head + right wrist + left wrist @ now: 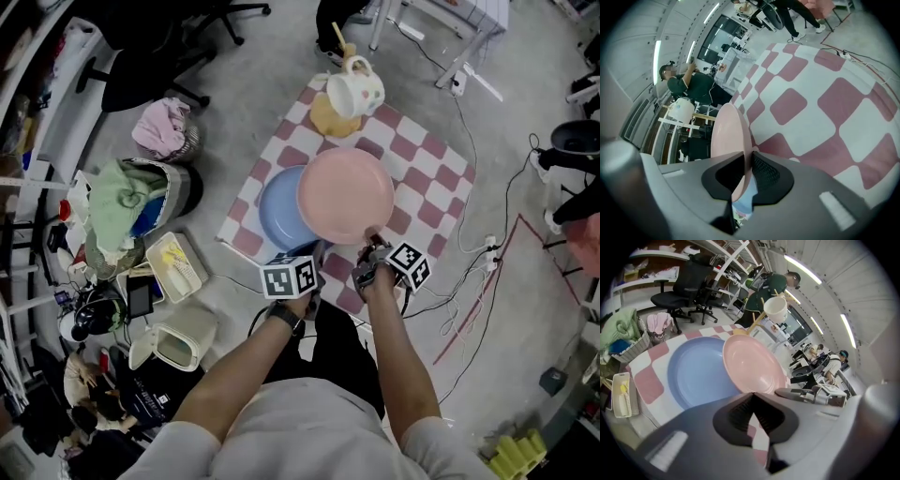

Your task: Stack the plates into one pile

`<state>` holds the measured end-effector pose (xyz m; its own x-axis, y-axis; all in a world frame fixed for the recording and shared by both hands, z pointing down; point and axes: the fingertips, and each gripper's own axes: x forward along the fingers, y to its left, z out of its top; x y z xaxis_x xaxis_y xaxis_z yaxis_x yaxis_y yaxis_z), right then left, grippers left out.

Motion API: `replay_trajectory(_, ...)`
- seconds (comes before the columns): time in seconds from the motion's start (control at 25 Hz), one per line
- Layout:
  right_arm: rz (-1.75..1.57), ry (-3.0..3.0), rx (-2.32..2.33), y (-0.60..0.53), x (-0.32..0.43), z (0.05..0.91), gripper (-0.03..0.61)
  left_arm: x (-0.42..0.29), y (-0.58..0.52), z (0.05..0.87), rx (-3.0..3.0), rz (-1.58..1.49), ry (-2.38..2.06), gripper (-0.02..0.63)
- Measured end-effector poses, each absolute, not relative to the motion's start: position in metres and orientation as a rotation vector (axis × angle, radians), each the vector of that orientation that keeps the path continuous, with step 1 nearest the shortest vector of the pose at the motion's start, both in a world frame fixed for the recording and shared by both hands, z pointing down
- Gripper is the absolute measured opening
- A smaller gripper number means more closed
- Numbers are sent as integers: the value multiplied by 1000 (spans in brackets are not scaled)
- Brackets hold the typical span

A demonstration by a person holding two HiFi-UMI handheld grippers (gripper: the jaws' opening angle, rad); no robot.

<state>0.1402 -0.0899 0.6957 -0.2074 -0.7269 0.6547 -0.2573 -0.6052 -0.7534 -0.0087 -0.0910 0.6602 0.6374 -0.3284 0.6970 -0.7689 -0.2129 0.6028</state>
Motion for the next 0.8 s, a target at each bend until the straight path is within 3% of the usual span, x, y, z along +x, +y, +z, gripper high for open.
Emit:
replay_trajectory(0.36, -1971, 1283, -1689, -93, 66, 705, 52, -74, -79, 666, 1724, 481, -983, 6)
replay_trajectory(0.8, -2104, 1439, -1776, -90, 41, 723, 54, -110, -70, 669, 1663, 437, -1038, 6)
